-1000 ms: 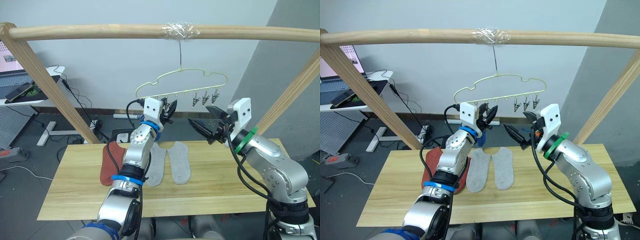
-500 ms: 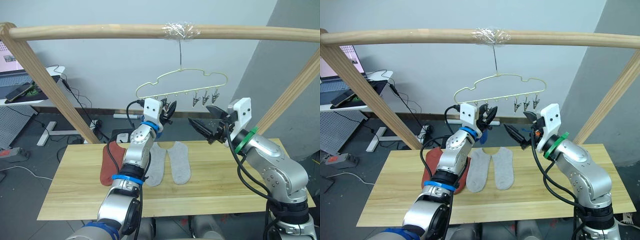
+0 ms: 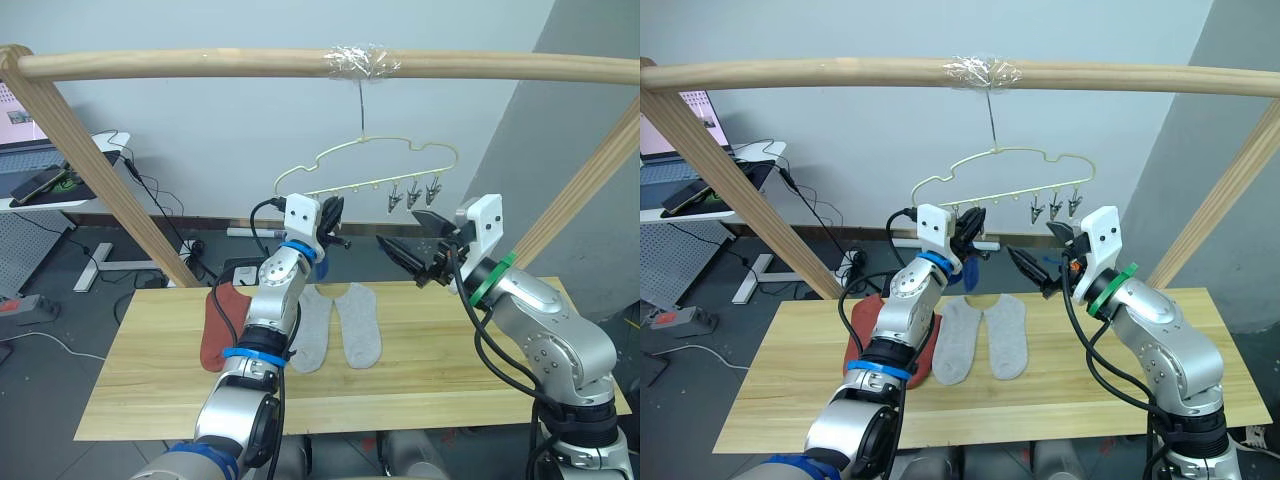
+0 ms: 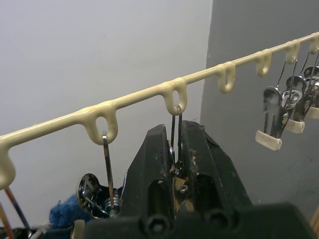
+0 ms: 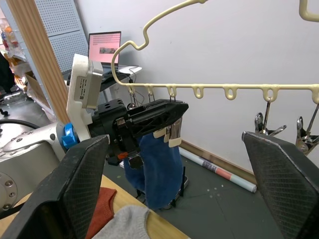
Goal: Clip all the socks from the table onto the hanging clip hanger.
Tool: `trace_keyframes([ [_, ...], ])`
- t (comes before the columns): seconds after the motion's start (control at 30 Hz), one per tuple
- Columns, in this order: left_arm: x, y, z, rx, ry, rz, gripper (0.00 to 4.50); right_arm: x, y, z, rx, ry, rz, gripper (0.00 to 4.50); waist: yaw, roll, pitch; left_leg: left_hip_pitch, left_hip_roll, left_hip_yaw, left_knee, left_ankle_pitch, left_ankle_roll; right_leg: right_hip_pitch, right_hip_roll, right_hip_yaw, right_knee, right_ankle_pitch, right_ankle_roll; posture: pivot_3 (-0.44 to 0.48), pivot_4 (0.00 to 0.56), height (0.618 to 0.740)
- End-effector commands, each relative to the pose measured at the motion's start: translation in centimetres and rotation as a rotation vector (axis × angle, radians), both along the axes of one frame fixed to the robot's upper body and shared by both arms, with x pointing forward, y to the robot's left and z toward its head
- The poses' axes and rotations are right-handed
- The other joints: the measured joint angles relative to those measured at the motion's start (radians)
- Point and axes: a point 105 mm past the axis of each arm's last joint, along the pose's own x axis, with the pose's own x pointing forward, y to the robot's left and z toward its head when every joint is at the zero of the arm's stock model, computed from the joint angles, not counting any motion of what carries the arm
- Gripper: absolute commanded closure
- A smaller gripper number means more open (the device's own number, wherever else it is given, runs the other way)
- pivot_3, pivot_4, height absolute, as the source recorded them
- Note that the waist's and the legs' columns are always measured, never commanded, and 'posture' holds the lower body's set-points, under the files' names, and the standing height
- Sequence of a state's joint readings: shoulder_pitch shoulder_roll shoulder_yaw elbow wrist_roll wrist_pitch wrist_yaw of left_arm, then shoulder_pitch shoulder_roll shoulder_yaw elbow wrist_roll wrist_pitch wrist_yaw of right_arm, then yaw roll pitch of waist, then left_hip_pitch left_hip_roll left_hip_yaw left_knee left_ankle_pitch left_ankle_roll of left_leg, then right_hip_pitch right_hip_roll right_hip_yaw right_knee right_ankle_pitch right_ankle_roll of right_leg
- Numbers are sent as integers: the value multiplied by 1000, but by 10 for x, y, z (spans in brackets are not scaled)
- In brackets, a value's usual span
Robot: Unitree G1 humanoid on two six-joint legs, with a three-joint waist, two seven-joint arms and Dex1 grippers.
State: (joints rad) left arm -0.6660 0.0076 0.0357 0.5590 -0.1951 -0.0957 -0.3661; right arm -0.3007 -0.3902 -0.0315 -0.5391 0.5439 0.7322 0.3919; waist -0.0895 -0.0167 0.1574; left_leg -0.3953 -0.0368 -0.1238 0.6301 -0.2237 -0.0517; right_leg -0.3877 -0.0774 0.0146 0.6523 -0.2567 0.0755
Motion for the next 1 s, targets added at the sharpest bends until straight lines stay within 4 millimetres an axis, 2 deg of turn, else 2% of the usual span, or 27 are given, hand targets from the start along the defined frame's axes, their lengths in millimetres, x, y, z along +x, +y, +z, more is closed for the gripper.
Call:
trace_keyframes([
  [0.03, 0, 7, 17, -54, -2, -42, 4444, 9, 2, -36, -159, 81, -42, 0, 0, 0, 0, 0, 0, 0, 0, 0, 0, 0, 0, 0, 0, 0, 0, -172, 128, 740],
  [0.17, -4, 14, 19, -111, 68, -100, 4444, 21, 8, -75, -274, 150, -58, 0, -2, 0, 0, 1, 0, 0, 0, 0, 0, 0, 0, 1, 3, 0, 0, -149, 130, 740],
  [0.37, -17, 29, 21, -177, 187, -211, 4444, 49, 39, -140, -421, 242, -11, 0, -22, 0, 0, 5, 1, 1, 0, 1, 1, 0, 1, 2, 8, -1, 1, -105, 131, 740],
  [0.47, -22, 29, 21, -168, 202, -222, 4444, 57, 49, -164, -464, 280, 5, 0, -21, 0, 0, 6, 2, 0, 0, 2, 0, 0, 2, 2, 9, 0, 0, -79, 131, 740],
  [0.57, -28, 22, 21, -177, 211, -233, 4444, 58, 52, -192, -521, 351, 8, 0, -4, 0, 0, 6, 2, 0, 0, 2, 0, 0, 2, 2, 9, 0, -1, -52, 136, 740],
  [0.73, -35, 18, 19, -183, 226, -242, 4444, 55, 50, -220, -565, 421, 11, 0, 4, 0, 0, 7, 2, 0, -1, 2, 0, 0, 3, 2, 9, 1, -2, -41, 139, 740],
  [0.87, -39, 18, 17, -182, 237, -251, 4444, 51, 48, -232, -575, 456, 16, 0, 3, 0, 0, 12, 3, 1, -1, 2, 0, 4, 3, 3, 9, 1, -3, -41, 139, 740],
  [0.97, -39, 17, 18, -181, 239, -254, 4444, 46, 43, -241, -607, 464, 30, 503, 4, 0, 0, 15, 4, 1, -1, 2, 0, 6, 5, 3, 9, -1, 0, -40, 139, 740],
  [1.0, -39, 17, 18, -181, 240, -256, 4444, 44, 42, -243, -615, 464, 36, 868, 4, 0, 0, 16, 4, 1, -1, 2, 0, 8, 5, 3, 9, -1, 0, -40, 139, 740],
])
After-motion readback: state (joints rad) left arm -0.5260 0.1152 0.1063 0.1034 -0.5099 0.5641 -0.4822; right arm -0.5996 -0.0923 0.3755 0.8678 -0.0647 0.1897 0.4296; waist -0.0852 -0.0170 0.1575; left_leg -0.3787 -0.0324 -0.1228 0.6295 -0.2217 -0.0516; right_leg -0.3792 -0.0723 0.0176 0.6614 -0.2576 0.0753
